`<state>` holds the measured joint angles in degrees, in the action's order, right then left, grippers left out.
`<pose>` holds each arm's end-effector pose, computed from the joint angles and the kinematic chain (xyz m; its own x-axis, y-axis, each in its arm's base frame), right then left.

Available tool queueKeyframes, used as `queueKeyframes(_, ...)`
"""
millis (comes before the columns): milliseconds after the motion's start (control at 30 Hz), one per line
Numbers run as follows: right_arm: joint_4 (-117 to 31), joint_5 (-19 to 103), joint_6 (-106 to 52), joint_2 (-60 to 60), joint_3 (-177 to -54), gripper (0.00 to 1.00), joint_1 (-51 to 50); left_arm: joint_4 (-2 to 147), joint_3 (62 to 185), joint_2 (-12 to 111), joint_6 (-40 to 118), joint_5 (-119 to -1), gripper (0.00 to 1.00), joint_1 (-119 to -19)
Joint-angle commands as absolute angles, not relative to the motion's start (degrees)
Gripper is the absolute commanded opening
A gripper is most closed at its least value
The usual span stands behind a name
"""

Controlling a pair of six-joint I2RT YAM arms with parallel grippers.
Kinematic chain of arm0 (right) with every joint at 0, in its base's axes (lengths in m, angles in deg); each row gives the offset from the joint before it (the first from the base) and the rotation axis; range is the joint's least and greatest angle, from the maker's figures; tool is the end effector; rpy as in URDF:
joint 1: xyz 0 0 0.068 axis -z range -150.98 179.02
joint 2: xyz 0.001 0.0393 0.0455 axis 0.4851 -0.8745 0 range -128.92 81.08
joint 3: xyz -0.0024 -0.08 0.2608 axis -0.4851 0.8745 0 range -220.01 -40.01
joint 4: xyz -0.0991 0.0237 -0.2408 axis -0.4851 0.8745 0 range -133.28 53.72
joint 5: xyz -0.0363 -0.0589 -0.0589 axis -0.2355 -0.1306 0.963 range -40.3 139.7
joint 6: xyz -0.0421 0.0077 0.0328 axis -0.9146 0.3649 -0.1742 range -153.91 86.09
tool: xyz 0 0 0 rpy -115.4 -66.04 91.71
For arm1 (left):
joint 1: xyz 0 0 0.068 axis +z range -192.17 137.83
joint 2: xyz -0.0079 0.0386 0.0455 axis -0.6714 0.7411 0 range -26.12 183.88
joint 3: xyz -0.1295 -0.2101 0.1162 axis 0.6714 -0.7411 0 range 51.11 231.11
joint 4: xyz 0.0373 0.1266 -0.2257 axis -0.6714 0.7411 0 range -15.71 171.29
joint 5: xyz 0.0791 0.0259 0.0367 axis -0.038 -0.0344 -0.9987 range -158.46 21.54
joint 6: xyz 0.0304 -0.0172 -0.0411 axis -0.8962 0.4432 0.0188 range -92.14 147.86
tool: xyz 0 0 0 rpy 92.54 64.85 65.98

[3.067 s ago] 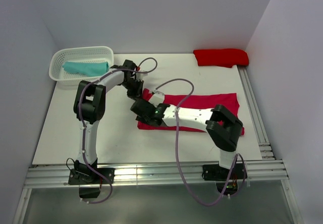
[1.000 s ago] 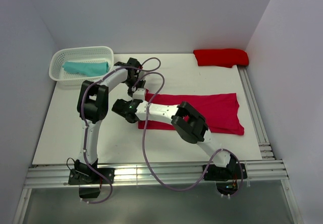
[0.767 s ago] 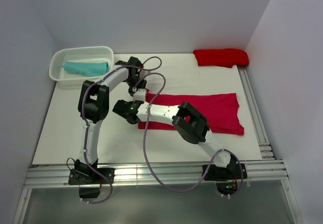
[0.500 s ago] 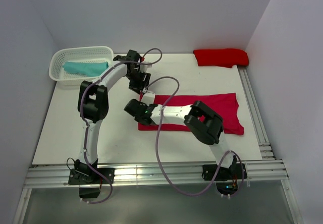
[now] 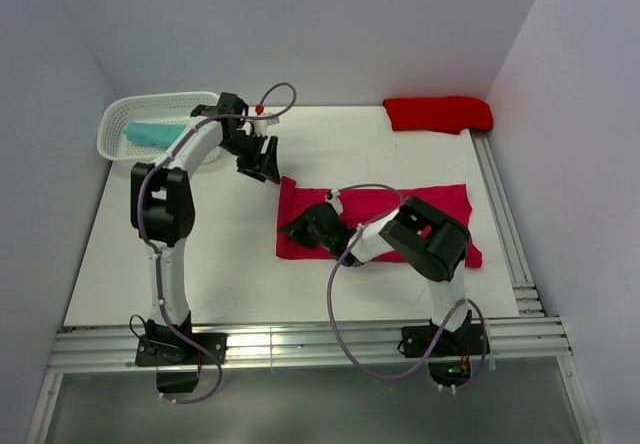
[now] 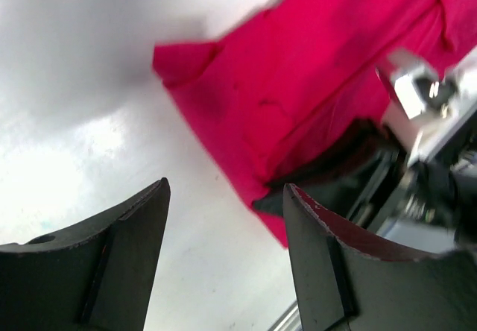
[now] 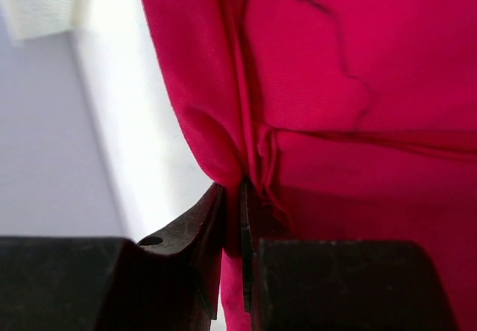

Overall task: Roll the t-shirts
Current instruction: Roll the tshirt

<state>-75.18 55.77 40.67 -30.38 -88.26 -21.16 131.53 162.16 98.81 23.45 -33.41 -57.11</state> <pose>0.2424 0.2848 0.1106 -0.7690 0.5746 -0.2800 0.1332 0.5726 0.8089 0.4362 -0.1375 0.2318 -0.8815 0.3003 -0.3645 0.4598 0.7220 -0.5170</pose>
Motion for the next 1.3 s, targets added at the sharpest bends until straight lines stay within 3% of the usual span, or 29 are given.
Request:
queueKeyframes(0,-88.0,50.0,48.1,-32.6,-82.6,0.08,-20.1,130.5,156.9,94.7,19.3,-27.2,0.68,-55.5)
queueKeyframes(300,-101.6,46.8,54.9,-37.6,-78.0,0.07,-19.1,117.3,143.8,97.7,21.7,-16.3,0.68,-55.5)
queueKeyframes(500,-105.7,46.0,56.7,-39.4,-76.9,0.07,-18.6,107.6,139.4,99.6,30.2,-17.7,0.65,-55.5)
queueKeyframes(633,-107.3,45.8,57.3,-39.9,-76.5,0.07,-18.6,104.4,140.6,101.4,34.1,-21.2,0.57,-55.6)
queueKeyframes(767,-105.7,45.8,56.0,-39.3,-76.6,0.07,-18.6,105.0,141.6,100.7,35.3,-27.2,0.38,-56.7)
queueKeyframes(800,-103.1,46.2,55.6,-38.3,-76.9,0.08,-18.5,105.5,141.9,100.2,35.2,-28.8,0.27,-57.5)
queueKeyframes(900,-96.4,47.4,52.2,-34.8,-78.2,0.15,-18.6,108.1,142.9,99.0,34.7,-35.5,0.07,-59.3)
queueKeyframes(967,-88.5,49.3,49.1,-32.6,-79.9,0.23,-19.0,110.7,144.1,98.8,34.0,-39.6,0.0,-60.2)
queueKeyframes(1200,-52.4,60.1,40.4,-24.0,-91.5,0.49,-22.2,114.3,146.1,97.9,32.2,-46.7,0.0,-63.0)
queueKeyframes(1267,-46.2,63.2,38.6,-23.5,-96.4,0.52,-23.1,114.8,146.5,98.0,31.9,-48.0,0.0,-63.3)
